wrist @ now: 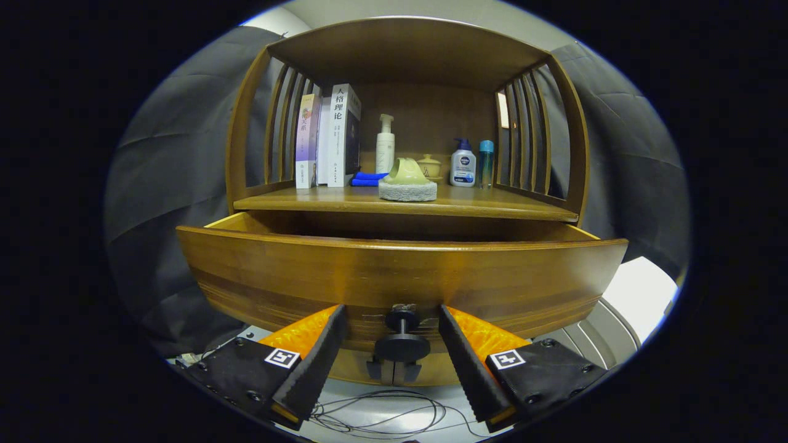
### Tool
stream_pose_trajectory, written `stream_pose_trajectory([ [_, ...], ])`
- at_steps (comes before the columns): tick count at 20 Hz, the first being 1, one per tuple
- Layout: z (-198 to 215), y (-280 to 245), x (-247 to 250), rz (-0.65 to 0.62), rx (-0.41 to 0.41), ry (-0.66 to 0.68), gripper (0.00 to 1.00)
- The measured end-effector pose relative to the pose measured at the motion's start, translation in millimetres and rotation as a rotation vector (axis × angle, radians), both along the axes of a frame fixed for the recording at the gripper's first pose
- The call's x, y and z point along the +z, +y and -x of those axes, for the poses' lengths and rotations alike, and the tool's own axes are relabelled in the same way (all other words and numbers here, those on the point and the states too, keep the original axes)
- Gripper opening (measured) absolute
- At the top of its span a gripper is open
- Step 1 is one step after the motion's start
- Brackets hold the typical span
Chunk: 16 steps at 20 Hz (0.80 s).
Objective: Pull open the drawer, take out the items inside it, and place them on the countertop above the cabinet.
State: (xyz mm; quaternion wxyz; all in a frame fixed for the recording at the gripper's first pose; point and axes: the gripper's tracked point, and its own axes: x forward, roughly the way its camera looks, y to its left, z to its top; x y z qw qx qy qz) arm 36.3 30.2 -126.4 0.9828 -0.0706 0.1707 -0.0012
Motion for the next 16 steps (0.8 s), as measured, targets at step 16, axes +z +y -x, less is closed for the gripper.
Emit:
stream_pose_trajectory([
  [16, -66.3, 1.0, -3.0, -0.033, -0.032, -0.036, 0.96],
])
